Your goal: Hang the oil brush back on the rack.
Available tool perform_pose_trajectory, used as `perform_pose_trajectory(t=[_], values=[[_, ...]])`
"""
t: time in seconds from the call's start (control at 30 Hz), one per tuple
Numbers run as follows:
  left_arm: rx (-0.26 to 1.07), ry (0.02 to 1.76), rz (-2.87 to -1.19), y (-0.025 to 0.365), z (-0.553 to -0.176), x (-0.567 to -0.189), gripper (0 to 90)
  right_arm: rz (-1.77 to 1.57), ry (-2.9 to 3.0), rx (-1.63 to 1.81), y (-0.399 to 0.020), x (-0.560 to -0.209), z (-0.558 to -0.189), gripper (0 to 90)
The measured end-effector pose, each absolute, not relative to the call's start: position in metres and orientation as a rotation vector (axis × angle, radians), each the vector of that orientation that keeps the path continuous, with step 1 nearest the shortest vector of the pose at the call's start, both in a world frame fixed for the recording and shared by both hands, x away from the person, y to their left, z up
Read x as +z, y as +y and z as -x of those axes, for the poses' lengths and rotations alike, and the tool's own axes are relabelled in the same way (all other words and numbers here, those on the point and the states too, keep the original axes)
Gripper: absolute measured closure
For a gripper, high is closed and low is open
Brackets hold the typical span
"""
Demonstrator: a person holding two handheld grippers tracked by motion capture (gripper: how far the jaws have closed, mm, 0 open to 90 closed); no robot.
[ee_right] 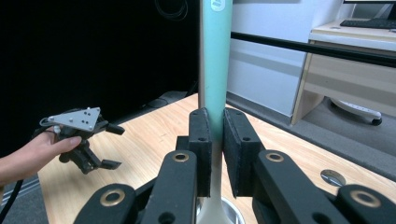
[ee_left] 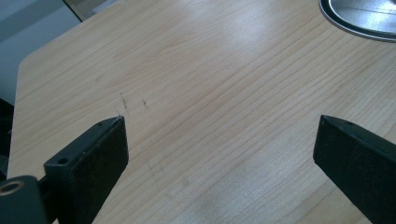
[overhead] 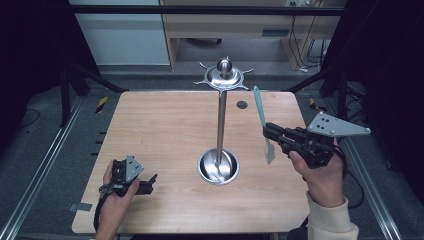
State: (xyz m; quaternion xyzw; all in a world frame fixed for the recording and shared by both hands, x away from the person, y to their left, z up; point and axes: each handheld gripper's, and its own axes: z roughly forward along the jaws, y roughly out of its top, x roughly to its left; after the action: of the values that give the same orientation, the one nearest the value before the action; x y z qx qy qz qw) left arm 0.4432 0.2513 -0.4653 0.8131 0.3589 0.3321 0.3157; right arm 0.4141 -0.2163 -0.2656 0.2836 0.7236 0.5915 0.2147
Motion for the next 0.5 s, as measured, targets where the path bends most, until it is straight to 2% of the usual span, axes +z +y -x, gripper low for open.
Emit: perform_pose_trajectory(t=[0.5], values=[[0.876,0.94,-2.145,0.25,-0.4427,-0.4652,2.8,-0.815,2.014,1.651,-0.207,-0.2692,-0.4195,82.2]])
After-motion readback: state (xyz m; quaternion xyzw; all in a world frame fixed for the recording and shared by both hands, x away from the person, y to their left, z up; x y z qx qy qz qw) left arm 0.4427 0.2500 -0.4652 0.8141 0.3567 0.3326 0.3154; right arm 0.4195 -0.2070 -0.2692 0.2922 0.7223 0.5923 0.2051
